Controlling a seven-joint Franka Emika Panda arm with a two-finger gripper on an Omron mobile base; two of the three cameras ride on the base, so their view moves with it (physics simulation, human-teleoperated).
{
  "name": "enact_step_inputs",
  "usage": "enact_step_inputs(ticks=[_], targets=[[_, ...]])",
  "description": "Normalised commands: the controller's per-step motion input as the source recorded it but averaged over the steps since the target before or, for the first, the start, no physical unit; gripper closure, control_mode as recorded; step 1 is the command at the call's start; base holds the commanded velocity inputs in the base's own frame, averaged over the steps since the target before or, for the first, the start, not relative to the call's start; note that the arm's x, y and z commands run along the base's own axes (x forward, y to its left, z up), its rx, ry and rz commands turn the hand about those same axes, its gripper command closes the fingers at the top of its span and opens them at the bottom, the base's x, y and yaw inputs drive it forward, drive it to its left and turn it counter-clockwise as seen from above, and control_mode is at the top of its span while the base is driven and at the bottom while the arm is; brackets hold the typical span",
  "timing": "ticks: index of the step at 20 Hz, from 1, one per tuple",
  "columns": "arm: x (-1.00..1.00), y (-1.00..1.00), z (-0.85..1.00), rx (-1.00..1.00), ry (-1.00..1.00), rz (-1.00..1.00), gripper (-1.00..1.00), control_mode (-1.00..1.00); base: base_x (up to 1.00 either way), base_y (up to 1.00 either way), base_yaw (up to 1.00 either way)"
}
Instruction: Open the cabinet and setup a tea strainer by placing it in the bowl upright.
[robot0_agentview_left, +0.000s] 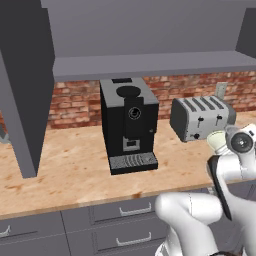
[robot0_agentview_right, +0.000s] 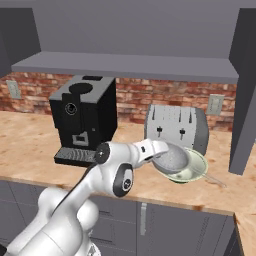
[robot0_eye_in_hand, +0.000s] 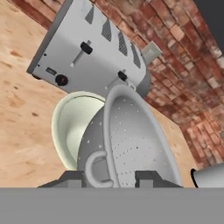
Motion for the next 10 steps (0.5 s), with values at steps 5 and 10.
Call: enact_step_inputs(ticks=[5, 10], targets=[[0.16, -0.22, -0.29, -0.07, 0.04, 0.0, 1.0, -1.0, 0.0, 0.0, 0.0], [0.1, -0.13, -0.23, -0.07, 0.01, 0.0, 1.0, -1.0, 0.0, 0.0, 0.0]])
